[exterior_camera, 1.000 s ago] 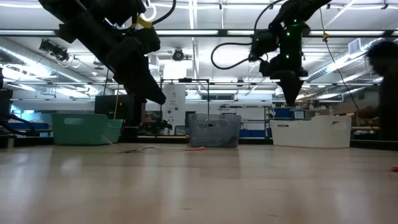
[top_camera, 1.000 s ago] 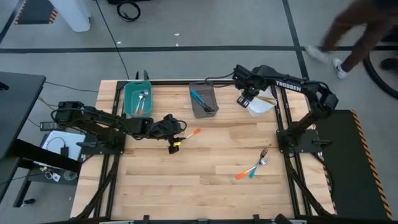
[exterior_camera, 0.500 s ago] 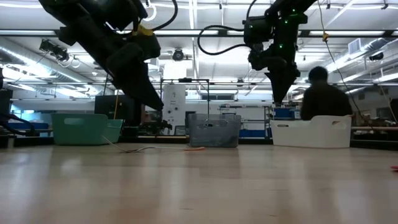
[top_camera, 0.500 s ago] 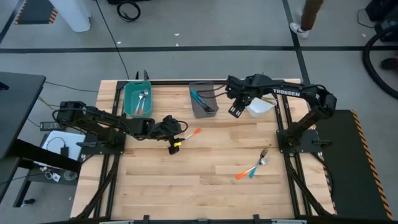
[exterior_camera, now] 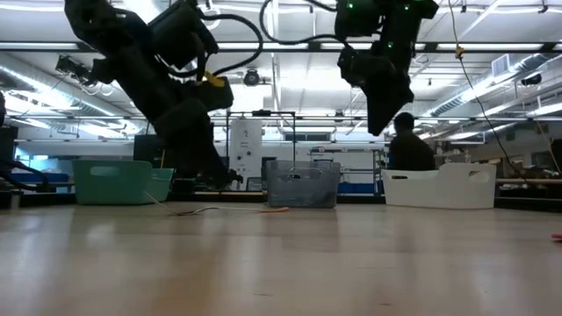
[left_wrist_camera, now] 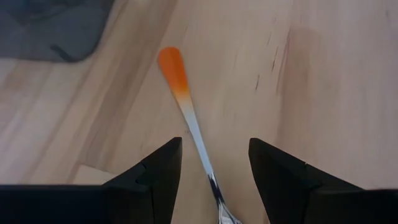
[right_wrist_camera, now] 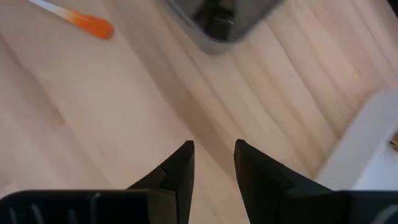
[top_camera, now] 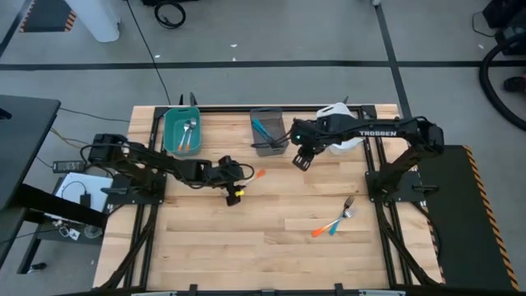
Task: Sort silverware by color (type)
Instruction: Put the left orange fork into the green bin
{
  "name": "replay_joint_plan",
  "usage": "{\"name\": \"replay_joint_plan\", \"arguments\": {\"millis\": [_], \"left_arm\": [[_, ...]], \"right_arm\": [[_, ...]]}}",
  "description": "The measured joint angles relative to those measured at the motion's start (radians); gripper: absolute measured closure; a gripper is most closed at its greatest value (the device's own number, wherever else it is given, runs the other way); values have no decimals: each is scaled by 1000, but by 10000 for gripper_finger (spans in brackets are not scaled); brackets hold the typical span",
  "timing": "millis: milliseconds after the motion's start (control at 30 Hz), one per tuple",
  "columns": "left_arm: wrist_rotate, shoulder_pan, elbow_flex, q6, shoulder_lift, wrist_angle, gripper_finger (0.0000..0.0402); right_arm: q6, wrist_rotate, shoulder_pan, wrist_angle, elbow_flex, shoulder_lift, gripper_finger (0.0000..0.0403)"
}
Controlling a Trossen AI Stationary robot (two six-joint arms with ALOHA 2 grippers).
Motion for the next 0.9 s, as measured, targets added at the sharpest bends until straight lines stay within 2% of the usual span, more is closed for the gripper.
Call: {"name": "replay_joint_plan", "arguments": {"millis": [367, 800, 900], "left_arm": [[0, 5, 0, -6, 59, -7, 205], [3, 11, 2, -20, 109, -9, 206], [5, 14, 2, -34, 109, -17, 216]], "right_arm": [[56, 17, 156, 185, 0, 0, 282], [83, 186, 362, 380, 0, 0, 282], [88, 225, 410, 408, 0, 0, 282]]}}
